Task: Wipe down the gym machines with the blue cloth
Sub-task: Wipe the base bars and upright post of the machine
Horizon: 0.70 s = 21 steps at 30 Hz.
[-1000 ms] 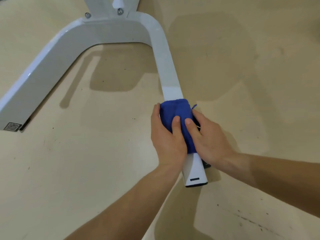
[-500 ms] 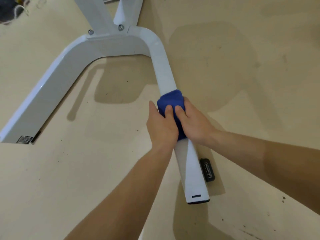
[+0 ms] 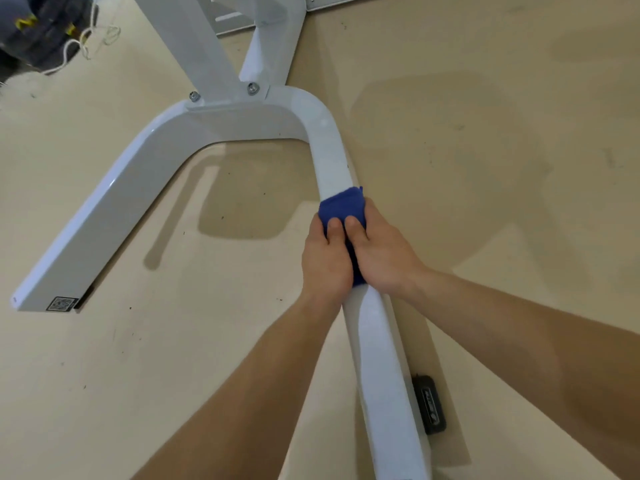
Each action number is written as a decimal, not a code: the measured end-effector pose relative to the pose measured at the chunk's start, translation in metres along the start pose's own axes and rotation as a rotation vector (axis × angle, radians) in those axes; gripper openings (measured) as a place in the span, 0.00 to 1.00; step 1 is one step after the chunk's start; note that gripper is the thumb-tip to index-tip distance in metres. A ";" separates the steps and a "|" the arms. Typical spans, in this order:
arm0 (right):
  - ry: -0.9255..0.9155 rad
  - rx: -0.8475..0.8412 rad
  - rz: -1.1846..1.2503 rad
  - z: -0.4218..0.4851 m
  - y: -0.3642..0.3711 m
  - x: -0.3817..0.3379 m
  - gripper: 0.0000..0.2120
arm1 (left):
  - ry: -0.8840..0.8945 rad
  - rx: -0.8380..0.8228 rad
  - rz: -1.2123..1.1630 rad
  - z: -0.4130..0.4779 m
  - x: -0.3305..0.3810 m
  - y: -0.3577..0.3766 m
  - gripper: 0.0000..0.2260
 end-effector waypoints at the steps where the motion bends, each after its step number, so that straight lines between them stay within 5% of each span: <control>1: 0.000 0.003 -0.005 0.013 -0.001 -0.004 0.15 | 0.001 -0.001 -0.006 0.012 0.005 0.000 0.12; 6: 0.002 -0.036 -0.082 0.065 -0.005 -0.021 0.18 | -0.017 -0.021 0.018 0.056 0.029 0.004 0.14; 13: 0.042 -0.152 -0.031 0.015 0.002 0.000 0.22 | -0.121 -0.057 0.058 0.003 0.006 0.004 0.16; 21: -0.051 -0.078 0.014 0.079 -0.005 -0.017 0.19 | -0.049 -0.012 0.055 0.067 0.027 0.007 0.15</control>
Point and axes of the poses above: each hand's wrist, its own z-axis towards the middle knuckle, its own y-axis out of the palm, x = y × z, the point moved 9 cm from there along z, towards the middle knuckle, and after that the axes turned 1 degree about y, right-handed, at the moved point
